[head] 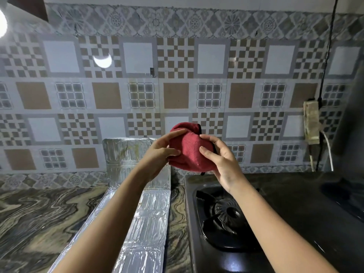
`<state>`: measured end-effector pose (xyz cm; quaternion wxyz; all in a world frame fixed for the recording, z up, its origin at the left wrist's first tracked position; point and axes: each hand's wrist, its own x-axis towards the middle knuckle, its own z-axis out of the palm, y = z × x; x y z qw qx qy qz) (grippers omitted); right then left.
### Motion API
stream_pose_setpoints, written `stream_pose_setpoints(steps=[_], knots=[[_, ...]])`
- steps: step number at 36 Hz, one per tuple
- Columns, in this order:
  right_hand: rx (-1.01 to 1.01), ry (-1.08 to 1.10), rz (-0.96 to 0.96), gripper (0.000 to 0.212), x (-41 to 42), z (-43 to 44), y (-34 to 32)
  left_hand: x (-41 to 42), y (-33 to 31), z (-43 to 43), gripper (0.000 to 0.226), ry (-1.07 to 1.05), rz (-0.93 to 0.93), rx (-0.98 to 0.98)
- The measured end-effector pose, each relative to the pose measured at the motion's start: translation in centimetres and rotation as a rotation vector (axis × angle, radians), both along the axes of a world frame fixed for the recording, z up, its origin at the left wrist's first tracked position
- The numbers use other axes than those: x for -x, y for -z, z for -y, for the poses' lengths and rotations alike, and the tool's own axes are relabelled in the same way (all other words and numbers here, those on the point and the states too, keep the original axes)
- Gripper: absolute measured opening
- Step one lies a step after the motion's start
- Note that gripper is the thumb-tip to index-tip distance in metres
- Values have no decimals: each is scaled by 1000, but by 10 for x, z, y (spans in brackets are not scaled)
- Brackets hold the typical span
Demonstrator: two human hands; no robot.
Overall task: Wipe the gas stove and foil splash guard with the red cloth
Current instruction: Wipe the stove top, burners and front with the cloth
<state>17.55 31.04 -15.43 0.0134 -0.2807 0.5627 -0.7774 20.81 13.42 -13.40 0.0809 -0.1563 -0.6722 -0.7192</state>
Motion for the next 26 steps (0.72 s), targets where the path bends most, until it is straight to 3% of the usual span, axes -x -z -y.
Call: stream_pose_setpoints(steps=[7,15,26], knots=[[-88,-36,54,29,13,-14,-10,1,-5,-15,50,-4,8,-112],[-112,-201,133,30,33,-51,-13,23,-12,-46,58,50,-27,-40],[-70,7,6,38,79,-100,-15,57,-18,-98,56,-92,-65,192]])
